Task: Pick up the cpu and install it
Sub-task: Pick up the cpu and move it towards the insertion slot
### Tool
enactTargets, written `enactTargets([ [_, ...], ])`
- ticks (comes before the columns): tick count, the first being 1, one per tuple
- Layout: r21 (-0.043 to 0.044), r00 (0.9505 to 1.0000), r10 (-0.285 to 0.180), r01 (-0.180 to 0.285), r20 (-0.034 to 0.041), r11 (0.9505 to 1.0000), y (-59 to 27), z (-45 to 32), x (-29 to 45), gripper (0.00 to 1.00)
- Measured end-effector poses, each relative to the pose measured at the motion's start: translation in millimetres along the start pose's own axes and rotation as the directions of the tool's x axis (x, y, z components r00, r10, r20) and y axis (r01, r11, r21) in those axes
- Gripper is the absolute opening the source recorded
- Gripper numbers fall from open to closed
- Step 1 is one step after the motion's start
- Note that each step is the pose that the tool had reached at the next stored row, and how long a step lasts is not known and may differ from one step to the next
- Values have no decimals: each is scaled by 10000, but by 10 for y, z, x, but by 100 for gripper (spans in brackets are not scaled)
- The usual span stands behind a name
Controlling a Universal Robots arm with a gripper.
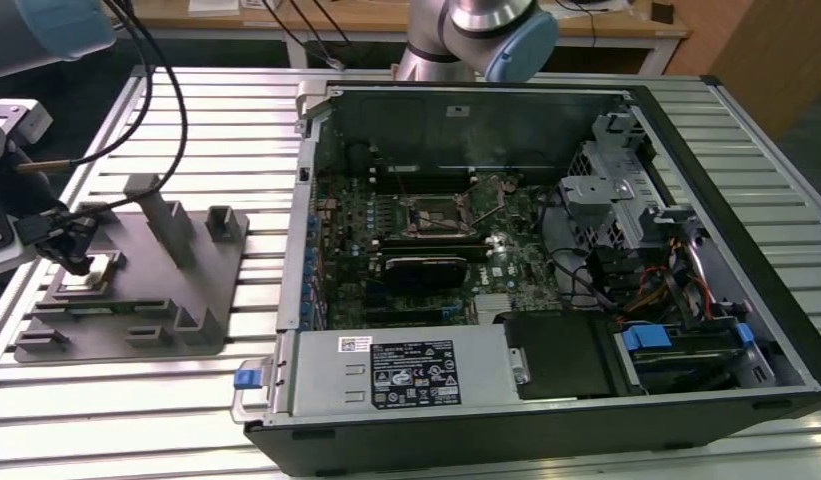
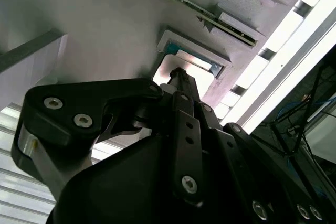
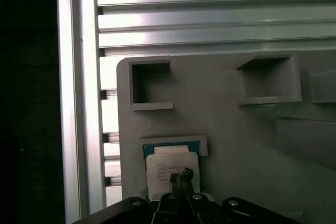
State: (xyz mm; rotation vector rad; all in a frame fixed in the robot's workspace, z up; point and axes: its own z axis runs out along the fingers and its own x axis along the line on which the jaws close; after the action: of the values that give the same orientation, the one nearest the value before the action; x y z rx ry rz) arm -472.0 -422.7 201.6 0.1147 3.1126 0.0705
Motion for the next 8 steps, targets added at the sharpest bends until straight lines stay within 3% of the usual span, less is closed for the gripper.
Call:
enactTargets([
  [8,1,10000,-5,5,-2,10000,-3,33,15,11],
])
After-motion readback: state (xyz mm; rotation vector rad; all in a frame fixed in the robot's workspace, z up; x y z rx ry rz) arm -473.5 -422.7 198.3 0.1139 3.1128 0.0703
